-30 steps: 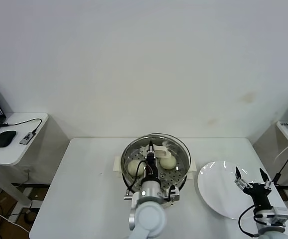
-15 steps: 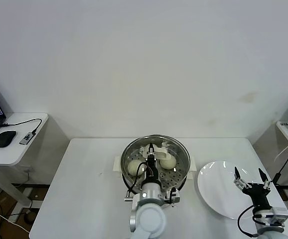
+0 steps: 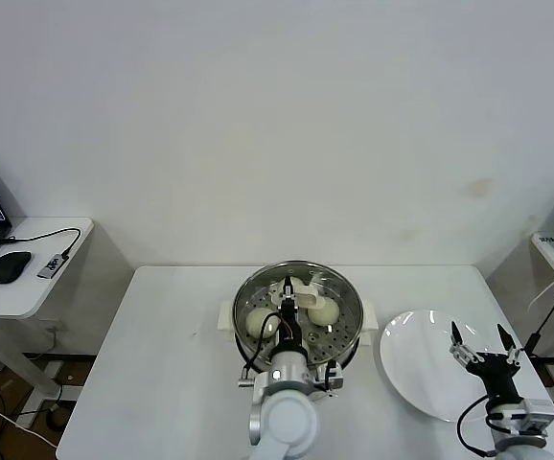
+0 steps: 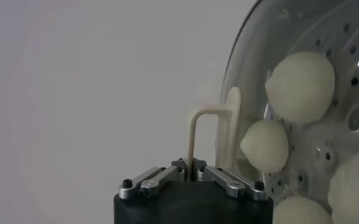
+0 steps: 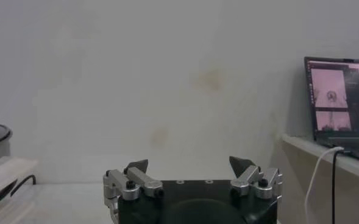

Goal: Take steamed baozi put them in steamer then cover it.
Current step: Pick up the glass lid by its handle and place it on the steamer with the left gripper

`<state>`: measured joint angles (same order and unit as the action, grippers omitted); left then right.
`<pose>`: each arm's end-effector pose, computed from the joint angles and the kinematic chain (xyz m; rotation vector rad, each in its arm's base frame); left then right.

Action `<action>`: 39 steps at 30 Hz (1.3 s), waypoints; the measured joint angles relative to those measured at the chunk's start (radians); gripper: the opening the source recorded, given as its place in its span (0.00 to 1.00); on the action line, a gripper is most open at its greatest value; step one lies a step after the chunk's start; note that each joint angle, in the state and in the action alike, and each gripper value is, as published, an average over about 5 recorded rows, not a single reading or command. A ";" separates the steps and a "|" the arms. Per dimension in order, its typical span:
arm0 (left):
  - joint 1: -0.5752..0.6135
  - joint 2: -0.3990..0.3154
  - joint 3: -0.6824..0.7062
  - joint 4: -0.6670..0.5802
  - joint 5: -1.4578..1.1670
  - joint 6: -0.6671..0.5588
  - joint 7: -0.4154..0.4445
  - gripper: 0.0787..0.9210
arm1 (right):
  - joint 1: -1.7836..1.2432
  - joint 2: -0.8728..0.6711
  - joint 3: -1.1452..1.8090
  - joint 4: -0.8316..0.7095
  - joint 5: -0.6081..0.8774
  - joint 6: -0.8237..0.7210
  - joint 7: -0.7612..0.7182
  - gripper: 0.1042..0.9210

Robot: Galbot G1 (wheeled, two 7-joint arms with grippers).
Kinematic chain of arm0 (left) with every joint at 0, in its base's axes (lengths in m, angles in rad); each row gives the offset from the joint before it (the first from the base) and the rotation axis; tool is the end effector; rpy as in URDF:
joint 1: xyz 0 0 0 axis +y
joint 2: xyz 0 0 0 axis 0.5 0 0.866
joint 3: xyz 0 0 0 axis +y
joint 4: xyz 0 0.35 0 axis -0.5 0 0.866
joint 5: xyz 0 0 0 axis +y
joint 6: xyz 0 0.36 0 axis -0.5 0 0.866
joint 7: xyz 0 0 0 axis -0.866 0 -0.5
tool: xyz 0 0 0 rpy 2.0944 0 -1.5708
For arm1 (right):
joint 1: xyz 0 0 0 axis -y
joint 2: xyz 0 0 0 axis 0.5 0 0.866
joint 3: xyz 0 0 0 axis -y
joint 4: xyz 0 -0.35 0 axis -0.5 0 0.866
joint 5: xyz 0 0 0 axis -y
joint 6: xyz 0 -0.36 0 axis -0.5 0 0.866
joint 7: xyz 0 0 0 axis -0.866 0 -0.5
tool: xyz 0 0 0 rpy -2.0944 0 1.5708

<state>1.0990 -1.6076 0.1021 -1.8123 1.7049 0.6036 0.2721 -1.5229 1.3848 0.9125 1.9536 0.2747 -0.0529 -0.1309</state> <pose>0.2697 -0.2143 -0.2705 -0.0635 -2.2714 -2.1264 0.1884 -0.1643 -0.3090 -0.2309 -3.0600 0.0665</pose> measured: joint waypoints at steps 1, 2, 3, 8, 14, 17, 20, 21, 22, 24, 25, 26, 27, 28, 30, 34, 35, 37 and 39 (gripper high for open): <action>0.000 0.000 0.000 0.002 -0.001 0.000 -0.001 0.07 | 0.000 0.000 0.000 0.000 0.000 0.000 0.000 0.88; 0.000 0.000 0.000 0.003 -0.001 0.000 -0.002 0.07 | 0.000 0.000 0.000 0.000 0.000 0.000 0.000 0.88; 0.000 0.000 -0.001 0.004 -0.002 0.000 -0.003 0.07 | 0.000 0.000 0.000 0.000 0.000 0.000 0.000 0.88; 0.000 0.001 -0.001 0.008 -0.005 -0.001 -0.009 0.07 | 0.000 0.002 0.000 0.000 -0.001 0.001 0.000 0.88; 0.007 0.005 0.001 0.002 -0.010 -0.005 -0.015 0.09 | -0.001 0.003 0.000 0.001 -0.001 0.002 -0.001 0.88; 0.014 0.008 0.003 -0.008 -0.010 -0.012 -0.017 0.17 | -0.001 0.003 0.001 0.001 -0.001 0.002 -0.001 0.88; 0.023 0.010 0.009 -0.023 -0.010 -0.018 -0.017 0.27 | -0.001 0.002 0.001 0.000 -0.001 0.002 -0.001 0.88; 0.026 0.011 0.011 -0.028 -0.010 -0.020 -0.016 0.30 | -0.001 0.002 0.001 0.000 -0.001 0.002 -0.002 0.88; 0.030 0.012 0.014 -0.034 -0.010 -0.021 -0.016 0.34 | 0.000 0.002 0.001 0.000 -0.001 0.002 -0.002 0.88; 0.037 0.014 0.019 -0.046 -0.010 -0.023 -0.015 0.41 | 0.001 0.001 0.001 0.000 -0.001 0.002 -0.002 0.88; 0.042 0.015 0.022 -0.052 -0.010 -0.023 -0.014 0.44 | 0.001 0.001 0.001 0.000 -0.001 0.002 -0.002 0.88; 0.046 0.017 0.026 -0.059 -0.010 -0.024 -0.013 0.48 | 0.001 0.001 0.001 0.000 -0.001 0.002 -0.002 0.88; 0.050 0.019 0.029 -0.065 -0.010 -0.024 -0.011 0.51 | 0.001 0.001 0.001 0.000 -0.001 0.002 -0.002 0.88; 0.055 0.021 0.032 -0.072 -0.010 -0.024 -0.008 0.54 | 0.002 0.001 0.001 0.000 -0.001 0.001 -0.002 0.88; 0.064 0.025 0.038 -0.086 -0.010 -0.024 -0.003 0.61 | 0.001 0.001 0.000 0.000 -0.002 0.001 -0.002 0.88; 0.084 0.034 0.053 -0.112 -0.007 -0.026 0.003 0.75 | 0.001 0.001 0.000 -0.001 -0.003 0.000 -0.002 0.88; 0.089 0.036 0.056 -0.118 -0.007 -0.026 0.004 0.79 | 0.002 0.001 0.000 -0.001 -0.004 0.000 -0.002 0.88; 0.098 0.041 0.061 -0.130 -0.006 -0.027 0.006 0.84 | 0.002 0.001 0.000 -0.001 -0.003 -0.001 -0.002 0.88; 0.106 0.046 0.064 -0.144 -0.006 -0.027 0.010 0.87 | 0.003 0.001 0.000 0.000 -0.002 -0.002 -0.002 0.88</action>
<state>1.2054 -1.5617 0.1660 -1.9561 1.6987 0.5768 0.2821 -1.5200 1.3860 0.9123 1.9533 0.2725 -0.0546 -0.1334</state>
